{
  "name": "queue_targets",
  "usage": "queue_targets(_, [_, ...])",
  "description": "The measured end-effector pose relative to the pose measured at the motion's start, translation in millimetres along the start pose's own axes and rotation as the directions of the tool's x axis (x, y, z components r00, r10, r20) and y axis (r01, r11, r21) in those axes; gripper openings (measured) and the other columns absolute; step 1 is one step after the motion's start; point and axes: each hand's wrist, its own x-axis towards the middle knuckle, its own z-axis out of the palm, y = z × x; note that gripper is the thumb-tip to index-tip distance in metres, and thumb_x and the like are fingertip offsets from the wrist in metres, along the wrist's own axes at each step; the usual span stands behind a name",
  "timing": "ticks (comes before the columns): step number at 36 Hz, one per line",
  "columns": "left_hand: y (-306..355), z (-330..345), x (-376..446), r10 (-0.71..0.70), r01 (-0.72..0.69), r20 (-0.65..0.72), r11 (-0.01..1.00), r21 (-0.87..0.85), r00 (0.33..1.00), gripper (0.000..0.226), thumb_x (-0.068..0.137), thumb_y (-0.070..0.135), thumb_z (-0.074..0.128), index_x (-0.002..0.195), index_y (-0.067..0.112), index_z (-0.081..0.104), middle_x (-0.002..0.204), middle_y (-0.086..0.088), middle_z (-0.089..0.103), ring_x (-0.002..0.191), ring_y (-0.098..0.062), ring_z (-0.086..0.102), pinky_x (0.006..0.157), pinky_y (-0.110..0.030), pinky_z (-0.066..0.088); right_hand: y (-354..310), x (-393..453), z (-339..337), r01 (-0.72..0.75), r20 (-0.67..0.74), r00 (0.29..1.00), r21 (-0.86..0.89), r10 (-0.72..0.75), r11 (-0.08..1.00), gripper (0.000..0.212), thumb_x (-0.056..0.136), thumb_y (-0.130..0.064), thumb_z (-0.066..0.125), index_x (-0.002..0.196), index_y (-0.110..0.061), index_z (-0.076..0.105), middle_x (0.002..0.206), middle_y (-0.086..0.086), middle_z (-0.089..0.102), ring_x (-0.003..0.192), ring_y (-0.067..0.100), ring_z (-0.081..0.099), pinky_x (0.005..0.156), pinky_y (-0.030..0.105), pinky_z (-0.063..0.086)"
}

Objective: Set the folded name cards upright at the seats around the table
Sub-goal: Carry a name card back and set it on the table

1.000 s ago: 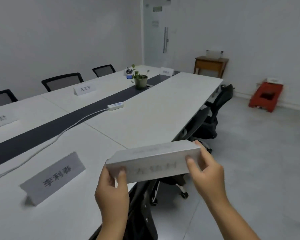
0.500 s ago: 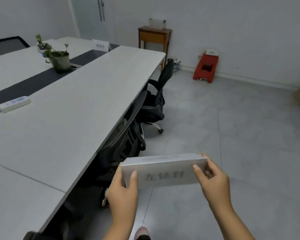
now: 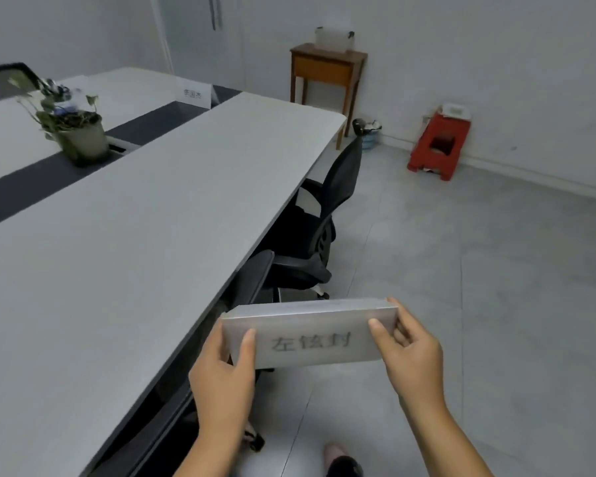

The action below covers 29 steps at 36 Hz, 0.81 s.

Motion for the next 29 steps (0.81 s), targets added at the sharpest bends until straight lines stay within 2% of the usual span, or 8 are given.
queue_targets(6, [17, 37, 66, -0.086, 0.075, -0.293, 0.996, -0.051, 0.952, 0.022, 0.084, 0.014, 0.055, 0.102, 0.026, 0.057, 0.093, 0.021, 0.060, 0.089, 0.006, 0.055, 0.071, -0.012, 0.038, -25, 125, 62, 0.147, 0.305, 0.940, 0.031, -0.150, 0.989, 0.046, 0.081, -0.006, 0.061, 0.126, -0.009, 0.049, 0.115, -0.009, 0.052, 0.108, 0.008, 0.052, 0.096, 0.024, 0.040])
queue_targets(8, [16, 36, 84, -0.120, 0.109, -0.380, 0.993, -0.051, 0.917, 0.020, 0.084, 0.014, 0.055, 0.101, 0.025, 0.057, 0.092, 0.020, 0.060, 0.087, 0.006, 0.054, 0.071, -0.015, 0.039, -32, 152, 91, 0.178, 0.417, 0.892, 0.028, -0.173, 0.984, 0.047, 0.081, -0.006, 0.061, 0.126, -0.009, 0.049, 0.118, -0.007, 0.051, 0.112, 0.009, 0.051, 0.095, 0.018, 0.039])
queue_targets(13, [7, 22, 124, -0.153, 0.188, -0.557, 0.982, 0.005, 0.816, 0.019, 0.085, 0.012, 0.054, 0.102, 0.019, 0.055, 0.090, 0.012, 0.061, 0.086, -0.004, 0.057, 0.077, -0.026, 0.041, -41, 191, 169, 0.198, 0.652, 0.740, 0.022, -0.164, 0.980, 0.048, 0.082, -0.010, 0.060, 0.128, -0.007, 0.047, 0.128, 0.005, 0.053, 0.122, 0.018, 0.048, 0.103, 0.026, 0.037])
queue_targets(16, [-7, 11, 152, -0.196, 0.266, -0.597, 0.963, 0.030, 0.778, 0.032, 0.087, 0.014, 0.051, 0.118, 0.014, 0.050, 0.108, 0.000, 0.062, 0.104, -0.022, 0.056, 0.085, -0.031, 0.042, -46, 204, 212, 0.188, 0.723, 0.676, 0.013, -0.139, 0.982, 0.048, 0.082, -0.012, 0.061, 0.127, -0.008, 0.047, 0.126, 0.004, 0.054, 0.117, 0.012, 0.047, 0.100, 0.023, 0.035])
queue_targets(19, [-19, 2, 184, -0.252, 0.336, -0.600, 0.942, 0.029, 0.759, 0.051, 0.088, 0.019, 0.049, 0.137, 0.013, 0.033, 0.136, -0.008, 0.047, 0.124, -0.026, 0.045, 0.104, -0.035, 0.035, -44, 217, 250, 0.192, 0.750, 0.652, -0.022, -0.111, 0.981, 0.047, 0.081, -0.013, 0.062, 0.126, -0.010, 0.049, 0.123, 0.001, 0.054, 0.117, 0.014, 0.049, 0.102, 0.028, 0.037])
queue_targets(21, [-27, -2, 206, -0.265, 0.343, -0.575, 0.939, 0.029, 0.774, 0.053, 0.089, 0.020, 0.048, 0.138, 0.013, 0.029, 0.139, -0.008, 0.045, 0.126, -0.025, 0.043, 0.106, -0.035, 0.034, -40, 228, 271, 0.182, 0.758, 0.648, -0.053, -0.079, 0.982, 0.048, 0.081, -0.015, 0.062, 0.127, -0.011, 0.048, 0.125, 0.002, 0.054, 0.120, 0.018, 0.049, 0.105, 0.035, 0.038])
queue_targets(25, [-44, -3, 248, -0.289, 0.356, -0.524, 0.934, 0.030, 0.801, 0.052, 0.090, 0.022, 0.047, 0.138, 0.013, 0.029, 0.138, -0.009, 0.047, 0.125, -0.024, 0.044, 0.107, -0.038, 0.035, -31, 253, 305, 0.161, 0.753, 0.657, -0.111, -0.023, 0.981, 0.048, 0.082, -0.016, 0.062, 0.127, -0.009, 0.049, 0.130, 0.008, 0.053, 0.121, 0.022, 0.049, 0.105, 0.039, 0.039])
queue_targets(29, [-54, 5, 281, -0.319, 0.389, -0.508, 0.921, 0.034, 0.800, 0.052, 0.090, 0.022, 0.047, 0.138, 0.011, 0.030, 0.135, -0.010, 0.049, 0.124, -0.025, 0.046, 0.106, -0.038, 0.036, -24, 278, 328, 0.169, 0.757, 0.653, -0.162, 0.013, 0.972, 0.040, 0.081, -0.016, 0.063, 0.119, -0.008, 0.054, 0.117, 0.003, 0.058, 0.116, 0.023, 0.052, 0.099, 0.035, 0.042])
